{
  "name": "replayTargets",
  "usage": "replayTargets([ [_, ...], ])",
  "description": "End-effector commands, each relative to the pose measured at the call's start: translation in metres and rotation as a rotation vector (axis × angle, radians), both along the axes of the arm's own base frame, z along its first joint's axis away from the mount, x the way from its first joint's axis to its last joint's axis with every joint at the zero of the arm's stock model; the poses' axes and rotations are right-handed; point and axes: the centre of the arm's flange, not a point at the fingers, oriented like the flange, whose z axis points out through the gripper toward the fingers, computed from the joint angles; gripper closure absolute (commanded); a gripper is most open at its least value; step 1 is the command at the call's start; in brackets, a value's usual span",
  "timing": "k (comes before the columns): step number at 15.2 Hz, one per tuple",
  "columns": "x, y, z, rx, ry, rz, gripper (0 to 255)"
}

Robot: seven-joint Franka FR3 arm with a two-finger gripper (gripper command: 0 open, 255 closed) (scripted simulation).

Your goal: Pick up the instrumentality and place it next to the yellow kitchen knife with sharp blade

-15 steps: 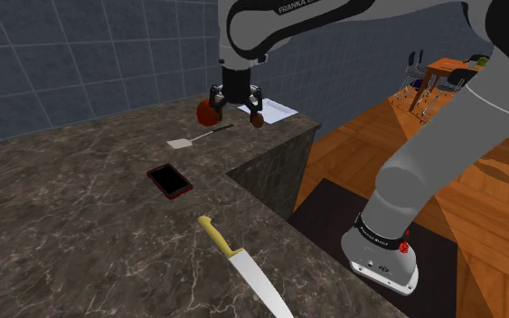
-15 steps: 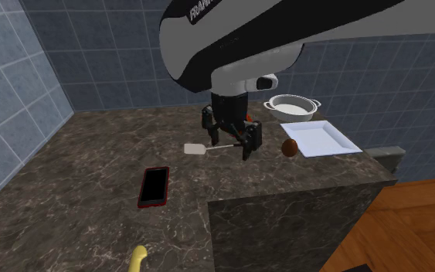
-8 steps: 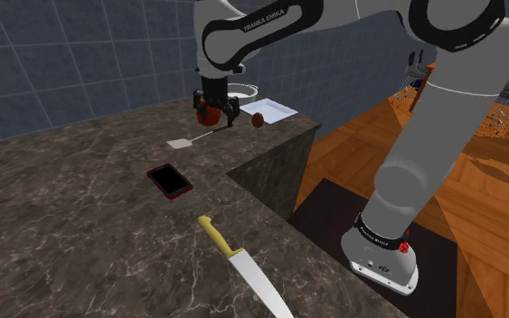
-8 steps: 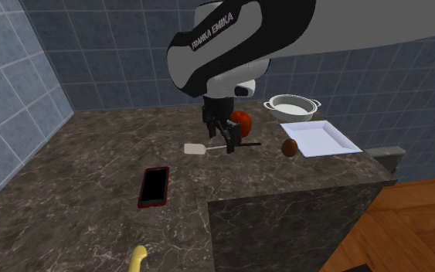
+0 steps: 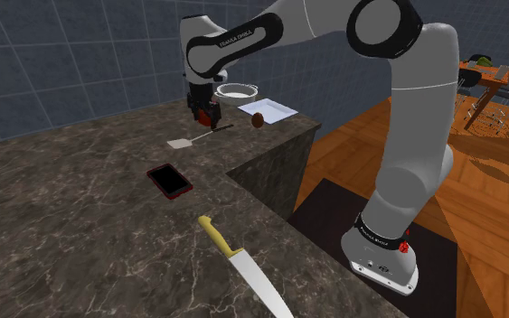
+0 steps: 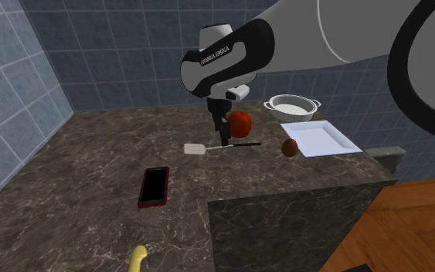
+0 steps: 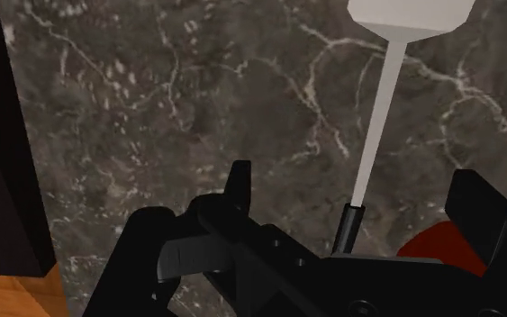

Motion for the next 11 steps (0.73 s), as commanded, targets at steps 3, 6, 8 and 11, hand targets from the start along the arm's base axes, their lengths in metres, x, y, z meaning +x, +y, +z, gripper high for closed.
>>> replayTargets([
  [3,0.024,-0.015,-0.017,-0.003,-0.003,-0.103,0],
  [6,0.024,-0.016,-0.032,-0.003,-0.003,-0.103,0],
  [8,0.024,-0.016,-0.043,-0.003,-0.003,-0.103,0],
  [11,0.024,-0.017,-0.051,-0.003,-0.003,-0.103,0],
])
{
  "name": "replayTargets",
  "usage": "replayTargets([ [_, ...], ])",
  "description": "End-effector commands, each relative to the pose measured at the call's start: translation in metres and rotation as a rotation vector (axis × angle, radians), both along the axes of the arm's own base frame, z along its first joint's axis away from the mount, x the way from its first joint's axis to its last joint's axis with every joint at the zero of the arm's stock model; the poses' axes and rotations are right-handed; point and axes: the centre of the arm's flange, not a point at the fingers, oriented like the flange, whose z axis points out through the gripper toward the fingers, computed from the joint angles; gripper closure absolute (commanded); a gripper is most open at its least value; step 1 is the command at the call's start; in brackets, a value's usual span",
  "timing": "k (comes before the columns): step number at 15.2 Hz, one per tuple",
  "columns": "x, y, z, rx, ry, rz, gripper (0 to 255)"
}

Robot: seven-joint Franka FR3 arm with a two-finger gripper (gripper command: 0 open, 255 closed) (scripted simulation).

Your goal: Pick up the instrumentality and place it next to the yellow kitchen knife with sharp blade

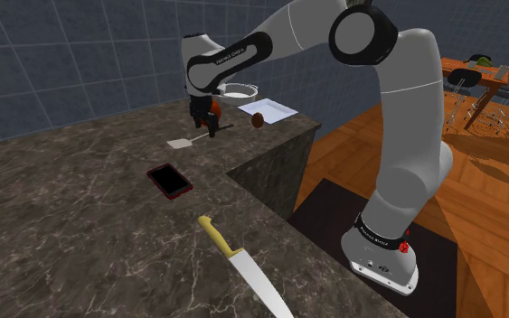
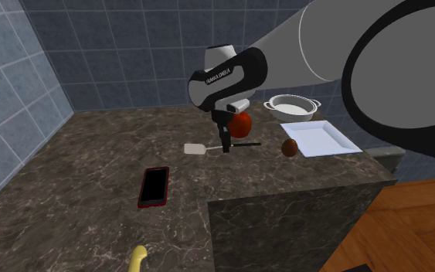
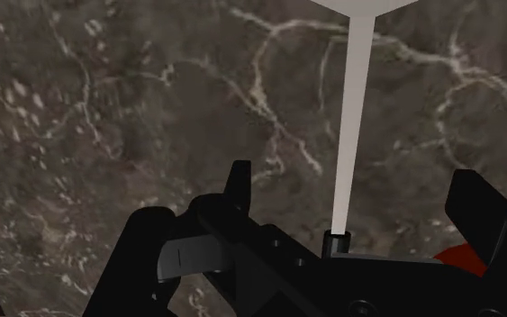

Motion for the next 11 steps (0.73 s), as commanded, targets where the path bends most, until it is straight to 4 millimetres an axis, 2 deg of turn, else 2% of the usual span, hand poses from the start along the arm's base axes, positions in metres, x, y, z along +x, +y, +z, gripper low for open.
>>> replayTargets([
  [1,0.0001,0.0,-0.0012,0.0,-0.001,0.0,0],
  [6,0.0001,0.0,-0.0012,0.0,-0.001,0.0,0],
  [7,0.0001,0.0,-0.0012,0.0,-0.001,0.0,255],
  [11,0.0001,0.0,-0.0012,0.0,-0.001,0.0,255],
])
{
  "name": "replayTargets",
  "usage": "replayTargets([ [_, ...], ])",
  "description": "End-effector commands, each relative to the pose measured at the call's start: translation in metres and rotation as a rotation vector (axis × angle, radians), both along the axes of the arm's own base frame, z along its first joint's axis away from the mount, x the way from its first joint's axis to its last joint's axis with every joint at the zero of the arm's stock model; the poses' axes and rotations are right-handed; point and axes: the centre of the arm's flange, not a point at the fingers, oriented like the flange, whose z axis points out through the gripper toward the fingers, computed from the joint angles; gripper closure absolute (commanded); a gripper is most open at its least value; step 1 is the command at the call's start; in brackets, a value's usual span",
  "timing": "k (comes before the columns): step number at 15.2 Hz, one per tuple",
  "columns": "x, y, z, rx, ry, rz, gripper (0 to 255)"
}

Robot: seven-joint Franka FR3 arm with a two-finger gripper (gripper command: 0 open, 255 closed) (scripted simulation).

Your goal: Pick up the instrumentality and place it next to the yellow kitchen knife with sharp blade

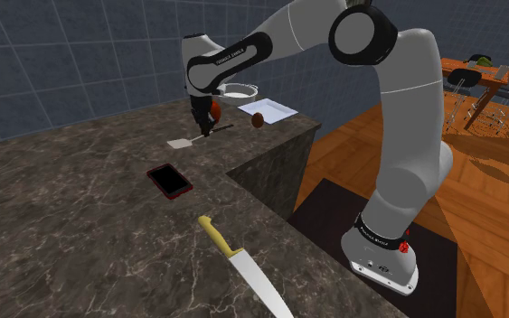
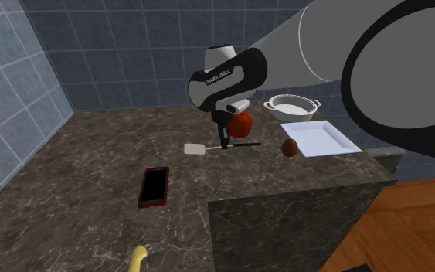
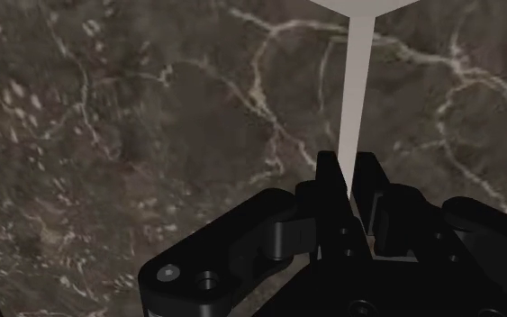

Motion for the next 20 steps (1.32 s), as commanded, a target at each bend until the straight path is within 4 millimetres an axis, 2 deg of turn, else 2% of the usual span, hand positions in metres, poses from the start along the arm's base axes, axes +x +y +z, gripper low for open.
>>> replayTargets([
  [1,0.0,0.0,0.0,0.0,0.0,0.0,255],
  [5,0.0,0.0,0.0,0.0,0.0,0.0,255],
  [20,0.0,0.0,0.079,0.0,0.0,0.0,255],
])
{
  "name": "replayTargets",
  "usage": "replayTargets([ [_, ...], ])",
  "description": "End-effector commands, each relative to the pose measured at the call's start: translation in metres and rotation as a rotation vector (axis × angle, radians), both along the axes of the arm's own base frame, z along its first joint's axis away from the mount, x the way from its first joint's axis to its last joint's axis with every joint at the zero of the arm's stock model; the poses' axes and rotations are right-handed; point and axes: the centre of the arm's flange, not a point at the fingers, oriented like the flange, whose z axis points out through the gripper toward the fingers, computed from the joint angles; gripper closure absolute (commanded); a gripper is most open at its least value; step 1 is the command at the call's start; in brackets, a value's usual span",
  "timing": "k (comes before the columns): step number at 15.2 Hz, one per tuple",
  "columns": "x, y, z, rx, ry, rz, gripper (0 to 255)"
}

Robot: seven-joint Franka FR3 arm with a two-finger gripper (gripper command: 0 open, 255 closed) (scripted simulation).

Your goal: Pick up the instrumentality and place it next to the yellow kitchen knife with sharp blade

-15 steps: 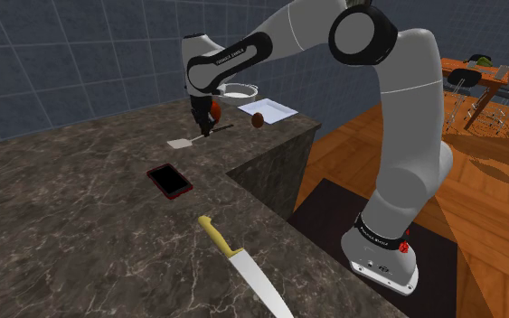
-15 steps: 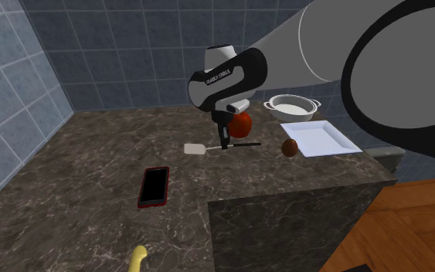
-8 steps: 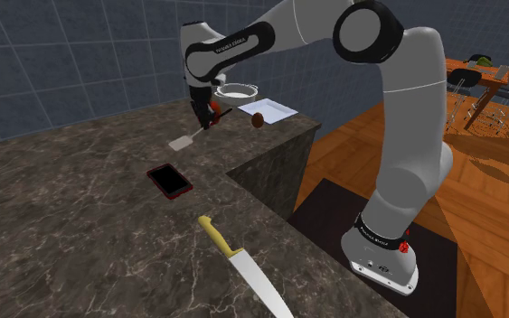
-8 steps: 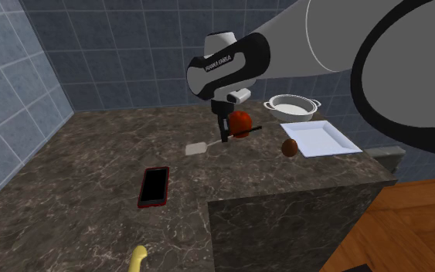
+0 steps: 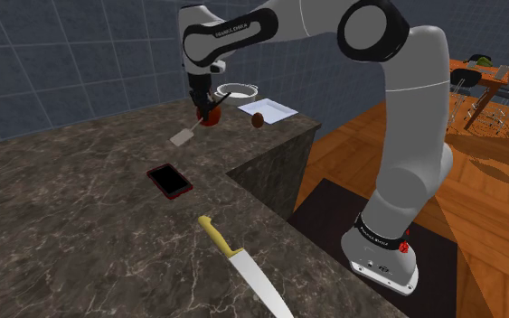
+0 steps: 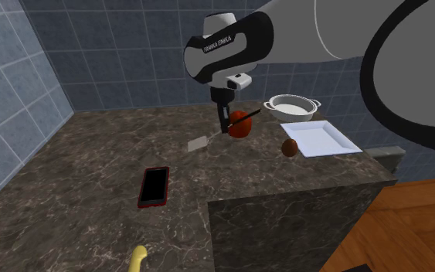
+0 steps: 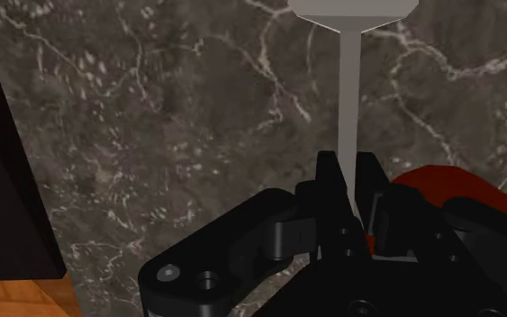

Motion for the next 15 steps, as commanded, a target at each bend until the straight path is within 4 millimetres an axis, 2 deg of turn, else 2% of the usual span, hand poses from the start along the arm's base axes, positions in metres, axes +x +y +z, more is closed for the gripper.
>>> replayTargets([
  [1,-0.001,0.0,0.011,0.0,0.0,0.0,255],
  [15,-0.149,0.111,0.011,0.0,0.0,0.0,255],
])
